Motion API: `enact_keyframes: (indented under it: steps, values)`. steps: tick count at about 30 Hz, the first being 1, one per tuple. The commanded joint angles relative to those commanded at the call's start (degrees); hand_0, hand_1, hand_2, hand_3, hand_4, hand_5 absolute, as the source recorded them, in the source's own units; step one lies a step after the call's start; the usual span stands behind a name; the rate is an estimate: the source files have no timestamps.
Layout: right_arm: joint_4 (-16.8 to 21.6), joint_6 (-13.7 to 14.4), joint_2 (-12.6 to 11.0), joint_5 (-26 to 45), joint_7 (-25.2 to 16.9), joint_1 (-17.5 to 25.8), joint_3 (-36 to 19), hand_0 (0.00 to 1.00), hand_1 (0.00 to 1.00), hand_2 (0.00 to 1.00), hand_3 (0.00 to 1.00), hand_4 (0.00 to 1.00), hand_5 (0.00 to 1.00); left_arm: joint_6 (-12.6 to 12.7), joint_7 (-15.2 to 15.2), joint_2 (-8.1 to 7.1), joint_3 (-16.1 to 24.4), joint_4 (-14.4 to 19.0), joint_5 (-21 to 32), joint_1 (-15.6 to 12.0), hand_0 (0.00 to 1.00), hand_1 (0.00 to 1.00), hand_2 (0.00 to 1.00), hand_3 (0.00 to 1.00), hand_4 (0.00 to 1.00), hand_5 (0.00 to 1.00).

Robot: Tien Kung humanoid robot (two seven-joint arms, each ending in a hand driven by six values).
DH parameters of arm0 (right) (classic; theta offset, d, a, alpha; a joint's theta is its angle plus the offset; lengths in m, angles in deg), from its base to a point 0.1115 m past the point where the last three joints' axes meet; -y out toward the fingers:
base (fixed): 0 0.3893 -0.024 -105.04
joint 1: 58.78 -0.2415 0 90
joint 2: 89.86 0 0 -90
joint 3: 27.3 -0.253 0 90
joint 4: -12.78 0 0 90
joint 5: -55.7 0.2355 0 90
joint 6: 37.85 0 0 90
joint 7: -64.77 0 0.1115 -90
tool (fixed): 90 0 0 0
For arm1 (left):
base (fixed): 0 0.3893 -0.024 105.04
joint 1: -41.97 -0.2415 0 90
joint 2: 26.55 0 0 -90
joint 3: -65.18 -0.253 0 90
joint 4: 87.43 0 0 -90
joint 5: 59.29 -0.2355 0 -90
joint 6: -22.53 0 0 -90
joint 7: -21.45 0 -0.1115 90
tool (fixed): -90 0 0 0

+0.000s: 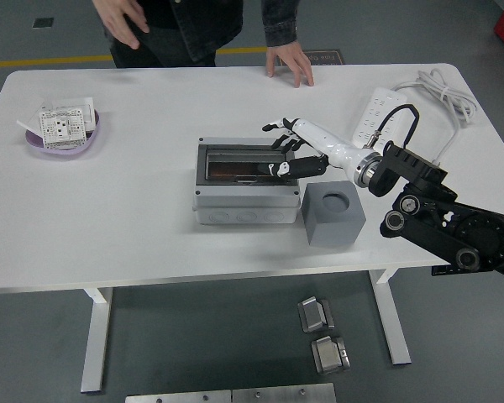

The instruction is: Pick up the cylinder from the cube,place it in the box,flap close box

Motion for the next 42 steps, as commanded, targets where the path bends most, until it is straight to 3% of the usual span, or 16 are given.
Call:
enact_keyframes:
  steps: [3,7,11,15,20,25,31,33,34,39,40,42]
  values:
    - [3.18,-1.37,-1.51,-1.00,0.12,3.83,-5.74,0.659,0.616,0.681,0.866,0.860,0.514,-0.02,-0.03,0.01,0.22,-0.07,0.11,-0.16,0.619,0.624,0.579,0.683,0.711,0.266]
    - [7.53,-0.37,-2.50,1.20,-2.58,9.66,-13.91,0.656,0.615,0.679,0.855,0.861,0.519,-0.07,-0.05,0.14,1.34,0.01,-0.48,-0.20,0.619,0.624,0.578,0.683,0.711,0.266]
    - [11.20,1.81,-2.03,7.40,-7.86,16.91,-22.89,0.655,0.618,0.681,0.833,0.858,0.524,-0.16,-0.06,0.26,2.93,0.20,-1.60,-0.25,0.619,0.624,0.578,0.682,0.711,0.267]
    - [13.66,1.76,-0.81,14.86,-12.99,23.43,-30.69,0.655,0.618,0.681,0.833,0.858,0.524,-0.22,-0.06,0.36,3.81,0.29,-2.14,-0.14,0.619,0.624,0.578,0.682,0.711,0.267]
    - [14.16,-0.48,1.21,25.39,-19.12,31.17,-39.73,0.652,0.613,0.678,0.796,0.850,0.540,-0.25,-0.03,0.39,4.52,0.29,-2.37,-0.01,0.619,0.624,0.578,0.682,0.711,0.268]
    - [11.92,-1.31,2.44,34.64,-21.81,36.16,-46.24,0.657,0.618,0.678,0.765,0.851,0.559,-0.29,0.01,0.40,4.99,0.27,-2.47,0.30,0.618,0.624,0.578,0.681,0.710,0.269]
    - [9.46,-2.02,3.21,42.69,-21.66,36.03,-46.34,0.671,0.646,0.695,0.766,0.851,0.573,-0.34,0.04,0.34,5.05,0.27,-2.52,1.04,0.619,0.624,0.579,0.681,0.710,0.268]
    - [8.95,-2.92,3.39,44.40,-20.81,35.81,-45.76,0.671,0.646,0.695,0.766,0.851,0.573,-0.36,0.03,0.23,4.87,0.28,-2.47,1.29,0.619,0.624,0.579,0.681,0.710,0.268]
    - [8.78,-3.44,3.42,44.98,-20.35,35.72,-45.47,0.716,0.719,0.754,0.794,0.849,0.576,-0.36,0.02,0.16,4.77,0.28,-2.45,1.38,0.619,0.624,0.579,0.679,0.711,0.269]
    - [8.31,-6.24,3.44,47.19,-18.15,35.37,-44.38,0.716,0.719,0.754,0.794,0.849,0.576,-0.36,0.03,-0.17,4.61,0.29,-2.50,1.77,0.619,0.624,0.579,0.679,0.711,0.269]
    - [8.30,-6.89,3.42,47.77,-17.73,35.37,-44.33,0.849,0.815,0.831,0.853,0.851,0.593,-0.36,0.04,-0.21,4.70,0.28,-2.55,1.83,0.619,0.624,0.578,0.679,0.710,0.269]
    - [8.25,-8.18,3.38,49.17,-17.04,35.48,-44.31,0.849,0.815,0.831,0.853,0.851,0.593,-0.36,0.08,-0.24,4.89,0.29,-2.64,1.87,0.619,0.624,0.578,0.679,0.710,0.269]
